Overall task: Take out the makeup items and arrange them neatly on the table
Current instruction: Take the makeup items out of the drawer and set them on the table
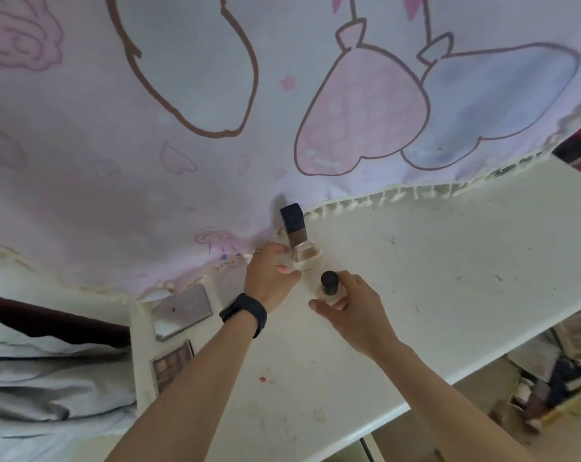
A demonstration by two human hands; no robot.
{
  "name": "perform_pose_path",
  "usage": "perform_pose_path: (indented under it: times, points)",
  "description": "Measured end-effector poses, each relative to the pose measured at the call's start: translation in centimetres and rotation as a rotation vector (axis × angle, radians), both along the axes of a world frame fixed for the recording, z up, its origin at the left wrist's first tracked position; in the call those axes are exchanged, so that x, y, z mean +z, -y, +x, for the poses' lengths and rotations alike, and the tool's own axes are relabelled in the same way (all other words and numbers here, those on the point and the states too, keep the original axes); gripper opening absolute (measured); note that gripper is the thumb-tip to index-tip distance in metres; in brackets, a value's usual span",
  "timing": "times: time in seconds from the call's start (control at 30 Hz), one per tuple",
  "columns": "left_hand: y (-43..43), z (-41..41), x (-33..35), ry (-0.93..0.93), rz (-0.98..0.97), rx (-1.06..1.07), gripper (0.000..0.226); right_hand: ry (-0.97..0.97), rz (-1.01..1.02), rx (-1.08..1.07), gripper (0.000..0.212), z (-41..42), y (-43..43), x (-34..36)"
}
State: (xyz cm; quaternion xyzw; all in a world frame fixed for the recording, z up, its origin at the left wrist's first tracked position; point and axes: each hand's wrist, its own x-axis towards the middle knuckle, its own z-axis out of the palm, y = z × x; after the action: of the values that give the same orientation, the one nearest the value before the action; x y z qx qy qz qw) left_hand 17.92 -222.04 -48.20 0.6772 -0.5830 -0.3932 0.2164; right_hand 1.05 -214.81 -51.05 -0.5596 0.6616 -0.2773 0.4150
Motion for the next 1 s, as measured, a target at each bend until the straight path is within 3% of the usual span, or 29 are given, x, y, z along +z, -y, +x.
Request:
perform_pose_path:
  times: [0.07, 0.2, 0.53, 0.77, 1.0]
  points:
    - [-0.1, 0.1, -0.4, 0.039, -0.039, -0.021, 0.022, -0.051, -0.031, -0.021, 0.042, 0.7, 0.2, -0.2]
    - [-0.1, 0.8, -1.2, 0.043, -0.03, -0.084, 0.032, -0.076, -0.054, -0.065, 0.045, 1.6, 0.5, -0.4]
    - [-0.3, 0.9, -2.1, 0.094, -0.093, -0.138, 0.025, -0.109, -0.031, -0.164, 0.043, 2.4, 0.2, -1.1]
    - [-3.0, 0.7, -1.2, 0.12, -0.114, -0.11, 0.045, 0.011, 0.029, -0.187, 0.081, 1.3, -1.8, 0.4]
    - [-15.6, -3.4, 0.0, -0.087, -0.139, 0.032, 0.032, 0.184, 0.038, -0.437, 0.036, -3.5, -15.9, 1.1]
